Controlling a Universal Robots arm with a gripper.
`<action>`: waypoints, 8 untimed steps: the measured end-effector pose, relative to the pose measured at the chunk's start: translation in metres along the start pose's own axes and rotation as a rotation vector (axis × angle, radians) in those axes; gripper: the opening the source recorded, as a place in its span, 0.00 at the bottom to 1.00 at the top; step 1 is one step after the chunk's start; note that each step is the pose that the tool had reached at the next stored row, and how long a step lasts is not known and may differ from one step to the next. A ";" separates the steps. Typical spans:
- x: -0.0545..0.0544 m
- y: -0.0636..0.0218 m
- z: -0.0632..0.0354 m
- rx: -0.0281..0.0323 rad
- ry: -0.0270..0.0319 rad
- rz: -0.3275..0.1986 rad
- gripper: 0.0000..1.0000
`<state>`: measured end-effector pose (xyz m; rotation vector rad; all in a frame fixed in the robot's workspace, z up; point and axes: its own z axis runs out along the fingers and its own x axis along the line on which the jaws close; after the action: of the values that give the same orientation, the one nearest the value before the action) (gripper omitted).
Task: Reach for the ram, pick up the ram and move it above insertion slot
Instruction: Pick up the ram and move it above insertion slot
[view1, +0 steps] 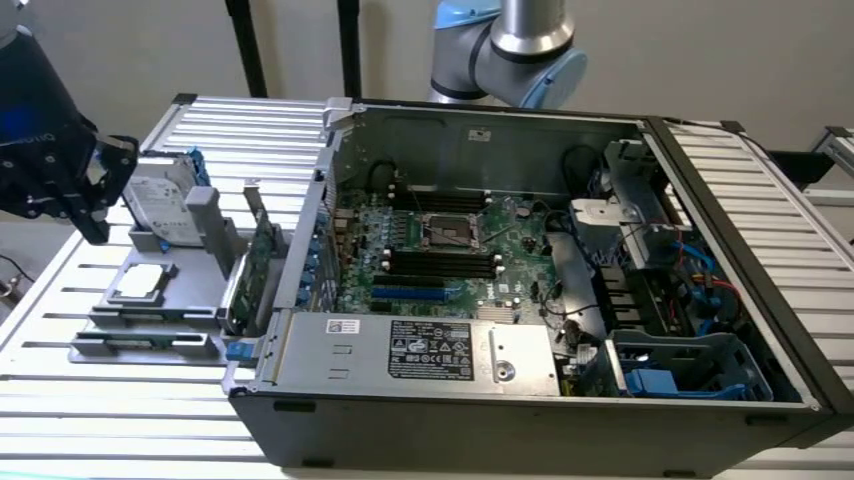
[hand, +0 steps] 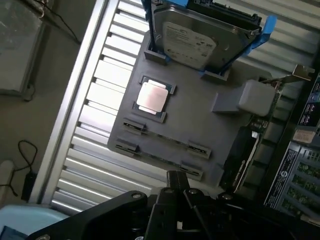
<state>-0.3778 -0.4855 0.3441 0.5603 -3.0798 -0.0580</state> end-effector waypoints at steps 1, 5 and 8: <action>0.000 0.0000 0.0000 0.0001 0.0007 -0.018 0.11; 0.000 0.0000 0.0000 0.0004 0.0035 -0.090 0.11; 0.000 0.0000 0.0000 0.0006 0.0055 -0.145 0.11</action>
<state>-0.3778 -0.4855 0.3441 0.7813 -3.0286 -0.0566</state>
